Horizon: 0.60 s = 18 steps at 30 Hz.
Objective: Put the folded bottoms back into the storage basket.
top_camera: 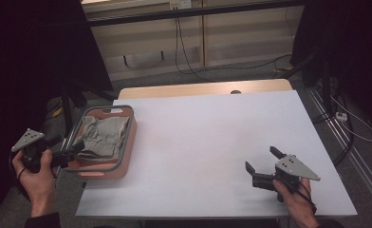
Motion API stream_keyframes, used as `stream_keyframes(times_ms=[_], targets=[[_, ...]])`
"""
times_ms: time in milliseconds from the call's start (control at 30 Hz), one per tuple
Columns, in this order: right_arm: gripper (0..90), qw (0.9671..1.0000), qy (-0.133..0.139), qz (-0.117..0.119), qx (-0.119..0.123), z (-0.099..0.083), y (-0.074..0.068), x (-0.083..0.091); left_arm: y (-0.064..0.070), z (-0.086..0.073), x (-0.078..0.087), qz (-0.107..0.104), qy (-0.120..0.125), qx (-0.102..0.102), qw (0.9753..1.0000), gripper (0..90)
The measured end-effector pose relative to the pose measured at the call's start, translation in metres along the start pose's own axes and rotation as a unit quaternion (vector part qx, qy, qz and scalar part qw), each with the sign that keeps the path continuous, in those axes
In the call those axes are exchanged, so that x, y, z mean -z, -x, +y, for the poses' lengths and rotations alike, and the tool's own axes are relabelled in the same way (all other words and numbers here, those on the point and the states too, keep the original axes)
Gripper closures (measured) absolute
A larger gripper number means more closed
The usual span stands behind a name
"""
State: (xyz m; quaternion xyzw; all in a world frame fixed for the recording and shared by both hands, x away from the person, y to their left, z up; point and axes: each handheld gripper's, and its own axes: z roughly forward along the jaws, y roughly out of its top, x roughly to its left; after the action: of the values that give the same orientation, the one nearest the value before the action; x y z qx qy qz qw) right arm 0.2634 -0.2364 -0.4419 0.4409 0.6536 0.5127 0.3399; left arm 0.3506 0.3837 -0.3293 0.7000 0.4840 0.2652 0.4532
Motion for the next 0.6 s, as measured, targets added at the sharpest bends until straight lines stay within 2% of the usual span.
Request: stream_keyframes(times_ms=[100, 167, 267, 333, 433, 600], targets=[[2.2, 1.0000, 0.000, 0.000, 0.001, 0.000, 0.000, 0.000, 0.005, -0.002, 0.002, 0.000, 0.005, 0.019, 0.9998, 4.5], [2.3, 1.0000, 0.001, 0.001, 0.002, 0.000, 0.000, 0.000, 0.008, -0.002, 0.003, -0.003, 0.008, 0.020, 0.9998, 4.5], [2.2, 1.0000, 0.001, 0.001, 0.002, 0.000, 0.000, 0.000, 0.014, -0.003, 0.002, -0.012, 0.005, 0.015, 0.9998, 4.4], [2.3, 1.0000, 0.001, 0.001, 0.002, 0.000, 0.000, 0.000, 0.018, -0.003, 0.001, -0.034, -0.004, 0.012, 0.9993, 4.3], [2.2, 1.0000, -0.001, 0.001, 0.003, 0.000, 0.000, 0.000, 0.025, -0.001, 0.000, -0.036, -0.004, 0.000, 0.9994, 4.3], [2.2, 1.0000, 0.000, 0.002, 0.002, 0.000, 0.000, 0.000, 0.038, -0.002, -0.005, -0.049, 0.000, -0.006, 0.9988, 4.1]])
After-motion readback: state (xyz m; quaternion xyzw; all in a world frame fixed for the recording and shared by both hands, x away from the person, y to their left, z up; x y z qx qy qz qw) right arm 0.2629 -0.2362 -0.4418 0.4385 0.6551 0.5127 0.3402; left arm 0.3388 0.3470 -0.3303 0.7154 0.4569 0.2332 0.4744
